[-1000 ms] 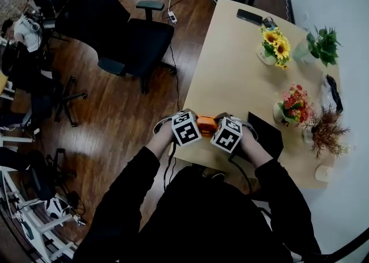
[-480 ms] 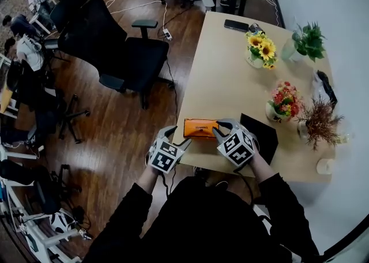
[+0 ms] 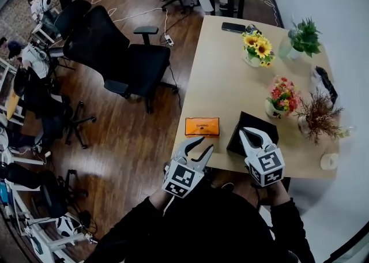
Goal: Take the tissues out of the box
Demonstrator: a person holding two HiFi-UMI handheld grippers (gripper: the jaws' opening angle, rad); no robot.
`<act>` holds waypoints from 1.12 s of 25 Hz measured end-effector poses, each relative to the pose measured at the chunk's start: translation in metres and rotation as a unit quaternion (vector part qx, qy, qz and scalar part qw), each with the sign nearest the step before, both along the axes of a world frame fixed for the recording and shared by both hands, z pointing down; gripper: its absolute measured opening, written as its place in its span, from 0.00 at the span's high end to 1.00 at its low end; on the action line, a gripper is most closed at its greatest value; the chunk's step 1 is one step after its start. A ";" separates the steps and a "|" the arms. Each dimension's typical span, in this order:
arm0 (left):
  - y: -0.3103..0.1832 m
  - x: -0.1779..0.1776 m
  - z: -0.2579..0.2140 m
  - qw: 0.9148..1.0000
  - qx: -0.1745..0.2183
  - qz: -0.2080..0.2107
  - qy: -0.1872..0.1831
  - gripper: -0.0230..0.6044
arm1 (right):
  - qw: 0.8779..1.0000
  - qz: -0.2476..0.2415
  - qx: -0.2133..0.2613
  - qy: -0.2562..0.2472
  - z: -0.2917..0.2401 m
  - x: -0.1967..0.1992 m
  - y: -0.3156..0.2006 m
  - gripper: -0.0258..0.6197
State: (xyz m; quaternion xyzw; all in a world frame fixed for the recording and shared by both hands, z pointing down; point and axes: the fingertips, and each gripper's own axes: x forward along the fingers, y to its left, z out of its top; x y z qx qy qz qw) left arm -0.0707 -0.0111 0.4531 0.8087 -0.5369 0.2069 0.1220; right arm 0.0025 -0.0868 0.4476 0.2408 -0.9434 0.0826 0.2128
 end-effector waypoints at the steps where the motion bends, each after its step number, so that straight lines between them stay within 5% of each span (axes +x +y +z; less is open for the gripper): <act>1: -0.001 0.007 -0.010 1.000 0.015 -0.003 0.011 0.80 | 1.000 0.014 0.001 -0.019 -0.010 0.010 0.000 0.96; 5: -0.001 0.024 -0.038 0.997 0.064 -0.014 0.032 0.96 | 0.994 0.055 0.000 -0.091 -0.044 0.037 0.005 0.96; 9: 0.004 0.036 -0.041 0.997 0.071 -0.012 0.028 0.96 | 0.989 0.073 0.017 -0.126 -0.063 0.055 0.011 0.96; 18: 0.008 0.034 -0.047 0.997 0.072 -0.026 0.001 0.96 | 0.980 0.112 0.033 -0.162 -0.066 0.080 0.018 0.96; 28: 0.011 0.038 -0.043 0.996 0.069 -0.045 0.016 0.96 | 0.981 0.117 0.034 -0.151 -0.067 0.099 0.020 0.96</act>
